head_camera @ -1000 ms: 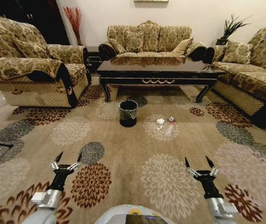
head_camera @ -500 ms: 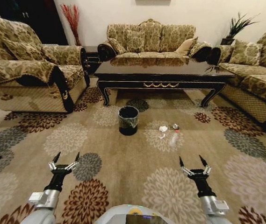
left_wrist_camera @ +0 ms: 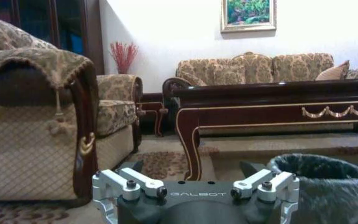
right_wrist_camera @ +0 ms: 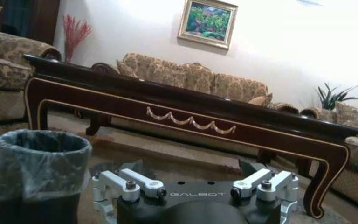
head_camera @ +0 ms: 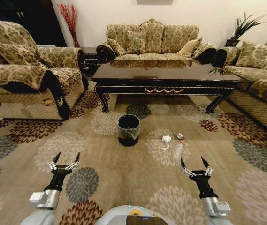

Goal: Move to the front of the table and pick up the trash from the floor, then place it into the trash bin.

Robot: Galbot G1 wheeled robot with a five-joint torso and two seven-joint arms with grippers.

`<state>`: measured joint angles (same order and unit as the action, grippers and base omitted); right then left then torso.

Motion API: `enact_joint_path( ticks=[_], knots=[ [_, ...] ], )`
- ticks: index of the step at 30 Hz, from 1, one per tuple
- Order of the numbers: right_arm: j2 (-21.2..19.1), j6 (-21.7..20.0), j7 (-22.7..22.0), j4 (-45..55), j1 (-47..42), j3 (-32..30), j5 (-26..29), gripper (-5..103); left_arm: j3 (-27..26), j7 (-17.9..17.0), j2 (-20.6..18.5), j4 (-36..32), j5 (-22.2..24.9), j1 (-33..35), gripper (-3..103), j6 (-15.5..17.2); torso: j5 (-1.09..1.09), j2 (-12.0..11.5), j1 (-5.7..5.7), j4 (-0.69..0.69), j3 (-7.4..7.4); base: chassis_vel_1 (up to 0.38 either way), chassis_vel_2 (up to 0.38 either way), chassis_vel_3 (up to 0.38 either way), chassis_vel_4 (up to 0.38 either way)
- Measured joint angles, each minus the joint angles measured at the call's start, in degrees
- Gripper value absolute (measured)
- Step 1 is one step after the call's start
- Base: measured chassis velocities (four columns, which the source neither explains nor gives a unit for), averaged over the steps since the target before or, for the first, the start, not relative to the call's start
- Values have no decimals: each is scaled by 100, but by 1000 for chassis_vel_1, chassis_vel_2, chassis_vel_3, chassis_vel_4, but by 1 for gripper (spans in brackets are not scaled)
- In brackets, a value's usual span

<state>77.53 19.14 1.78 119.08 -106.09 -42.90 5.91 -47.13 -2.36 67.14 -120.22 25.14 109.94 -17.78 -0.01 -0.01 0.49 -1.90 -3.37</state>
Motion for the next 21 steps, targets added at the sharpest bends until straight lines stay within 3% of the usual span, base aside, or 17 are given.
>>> enact_joint_path(
  ticks=[21],
  knots=[
    [5, -1, -64, 21, -6, 28, -43, 100, -27, -21, -44, -52, 5, 50, 100, 17, 1, 1, 0, -1, -1, -195, 203, 198, -201]
  ],
)
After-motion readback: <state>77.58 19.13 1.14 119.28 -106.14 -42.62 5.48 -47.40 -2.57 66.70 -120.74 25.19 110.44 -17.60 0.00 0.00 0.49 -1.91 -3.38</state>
